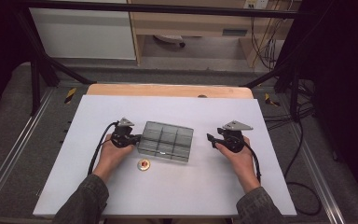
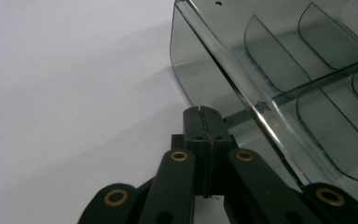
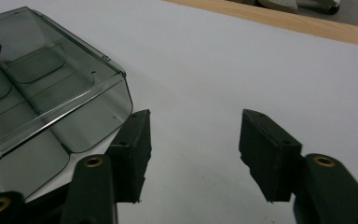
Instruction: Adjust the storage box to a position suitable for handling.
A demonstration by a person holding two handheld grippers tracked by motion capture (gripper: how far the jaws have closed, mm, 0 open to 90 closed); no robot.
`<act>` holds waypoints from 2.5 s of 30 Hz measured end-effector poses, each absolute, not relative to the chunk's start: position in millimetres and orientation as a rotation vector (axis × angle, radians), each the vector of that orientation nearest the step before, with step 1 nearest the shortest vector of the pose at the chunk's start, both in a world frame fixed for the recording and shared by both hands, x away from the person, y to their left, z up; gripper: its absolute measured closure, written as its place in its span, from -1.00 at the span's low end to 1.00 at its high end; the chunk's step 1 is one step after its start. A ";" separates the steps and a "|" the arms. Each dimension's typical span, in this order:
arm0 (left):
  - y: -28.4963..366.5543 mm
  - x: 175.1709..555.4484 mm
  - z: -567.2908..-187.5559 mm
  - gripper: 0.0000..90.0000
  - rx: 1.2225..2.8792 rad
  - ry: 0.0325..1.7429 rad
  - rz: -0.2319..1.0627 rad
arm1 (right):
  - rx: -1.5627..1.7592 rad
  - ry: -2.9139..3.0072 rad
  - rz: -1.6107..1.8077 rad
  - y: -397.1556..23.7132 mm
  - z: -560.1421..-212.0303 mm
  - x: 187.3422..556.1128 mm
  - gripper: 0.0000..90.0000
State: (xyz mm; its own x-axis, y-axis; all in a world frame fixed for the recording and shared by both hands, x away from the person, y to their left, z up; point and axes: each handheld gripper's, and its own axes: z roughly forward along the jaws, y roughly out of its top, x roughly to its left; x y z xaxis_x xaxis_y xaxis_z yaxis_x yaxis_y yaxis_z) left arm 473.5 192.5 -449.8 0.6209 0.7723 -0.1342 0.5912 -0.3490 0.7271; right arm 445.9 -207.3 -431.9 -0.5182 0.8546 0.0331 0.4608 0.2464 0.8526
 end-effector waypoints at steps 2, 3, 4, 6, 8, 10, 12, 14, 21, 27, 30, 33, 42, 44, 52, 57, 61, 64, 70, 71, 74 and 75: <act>188.1 473.7 -449.8 1.00 2.078 1.062 0.301 | 1.191 2.083 1.190 -207.7 -432.0 446.0 0.15; 185.4 473.7 -449.7 1.00 2.088 1.054 0.305 | 1.172 2.086 1.191 -208.7 -432.0 446.0 0.37; 183.5 473.8 -449.6 1.00 2.096 1.048 0.306 | 1.164 2.090 1.187 -209.6 -432.4 446.4 0.45; 176.1 474.3 -450.1 1.00 2.103 1.038 0.302 | 1.156 2.097 1.179 -211.8 -434.6 447.9 0.63; 170.2 474.6 -450.4 1.00 2.118 1.027 0.303 | 1.156 2.103 1.166 -213.3 -436.8 449.6 0.79; 167.0 475.0 -450.1 1.00 2.125 1.020 0.302 | 1.155 2.109 1.161 -213.8 -438.1 451.1 0.85; 160.3 475.3 -448.9 1.00 2.142 1.009 0.306 | 1.149 2.129 1.152 -213.7 -442.9 456.2 1.00; 156.3 475.1 -448.7 1.00 2.149 1.001 0.295 | 1.142 2.152 1.140 -211.5 -446.2 459.1 1.00; 148.3 474.5 -448.0 1.00 2.165 0.984 0.293 | 1.112 2.182 1.122 -204.4 -449.2 462.7 1.00; 141.3 472.3 -447.3 1.00 2.185 0.959 0.287 | 1.087 2.210 1.116 -200.8 -452.3 463.3 1.00; 140.6 471.0 -447.1 1.00 2.188 0.950 0.292 | 1.083 2.214 1.108 -203.0 -453.5 463.7 1.00; 139.0 468.8 -446.6 1.00 2.192 0.941 0.295 | 1.075 2.219 1.105 -202.3 -455.9 463.7 1.00; 135.1 460.3 -444.9 1.00 2.208 0.935 0.305 | 1.081 2.222 1.108 -202.9 -457.1 459.5 1.00; 134.1 456.7 -444.8 1.00 2.211 0.940 0.311 | 1.097 2.219 1.109 -202.6 -457.6 458.1 1.00; 132.6 448.7 -446.4 1.00 2.213 0.941 0.308 | 1.114 2.220 1.112 -204.4 -457.6 450.3 1.00; 131.0 440.0 -445.6 1.00 2.217 0.946 0.305 | 1.123 2.206 1.115 -204.5 -458.8 444.9 1.00; 127.5 433.5 -443.7 1.00 2.248 0.930 0.320 | 1.121 2.209 1.109 -205.3 -458.4 440.7 1.00; 127.8 427.4 -445.3 1.00 2.232 0.934 0.314 | 1.109 2.219 1.102 -206.6 -457.9 437.9 1.00; 132.1 413.6 -447.9 1.00 2.193 0.938 0.255 | 1.089 2.240 1.093 -207.2 -456.8 429.8 1.00; 132.4 411.0 -447.8 1.00 2.197 0.931 0.258 | 1.086 2.247 1.090 -207.1 -456.6 428.2 1.00; 133.1 402.3 -447.6 1.00 2.205 0.919 0.271 | 1.077 2.253 1.090 -206.3 -456.4 424.0 1.00; 133.5 399.7 -447.5 1.00 2.205 0.918 0.267 | 1.085 2.253 1.095 -205.9 -456.5 422.7 1.00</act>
State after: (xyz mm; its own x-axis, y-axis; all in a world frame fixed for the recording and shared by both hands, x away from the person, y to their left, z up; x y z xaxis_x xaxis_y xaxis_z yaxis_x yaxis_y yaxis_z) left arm 399.7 133.5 -447.5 0.7249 0.6842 -0.0797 0.5348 -0.4861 0.6912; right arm 422.7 -205.9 -456.5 -0.6135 0.7893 -0.0247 0.4684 0.3889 0.7933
